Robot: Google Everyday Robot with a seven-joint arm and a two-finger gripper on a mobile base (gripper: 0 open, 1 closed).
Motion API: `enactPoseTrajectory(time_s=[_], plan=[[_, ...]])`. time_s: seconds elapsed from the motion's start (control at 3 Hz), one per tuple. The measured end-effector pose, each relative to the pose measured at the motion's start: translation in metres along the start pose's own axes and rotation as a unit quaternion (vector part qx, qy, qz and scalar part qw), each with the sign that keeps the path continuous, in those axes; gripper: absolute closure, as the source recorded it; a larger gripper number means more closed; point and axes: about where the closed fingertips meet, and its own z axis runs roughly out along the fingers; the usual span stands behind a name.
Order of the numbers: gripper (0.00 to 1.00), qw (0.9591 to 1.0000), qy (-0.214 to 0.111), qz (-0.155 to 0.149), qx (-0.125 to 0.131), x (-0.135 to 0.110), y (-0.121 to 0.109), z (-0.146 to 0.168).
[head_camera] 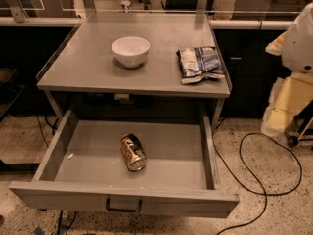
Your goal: Pick orange can from top drawer and place on counter
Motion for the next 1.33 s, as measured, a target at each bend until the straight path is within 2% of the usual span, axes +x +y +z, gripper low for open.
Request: enactPoseTrajectory(time_s=[0.33, 0.67, 1.0, 1.33], plan=[[0.0, 0.9972, 0.051, 0.05, 0.023, -0.019, 0.003, 0.039], [0.0, 0.9953, 0.049, 0.078, 0.028, -0.018, 0.002, 0.036], [0.0, 0.9957, 0.041, 0.08, 0.023, -0.019, 0.004, 0.036], [0.0, 0.9948, -0.001, 0.102, -0.004, -0.035, 0.019, 0.055]])
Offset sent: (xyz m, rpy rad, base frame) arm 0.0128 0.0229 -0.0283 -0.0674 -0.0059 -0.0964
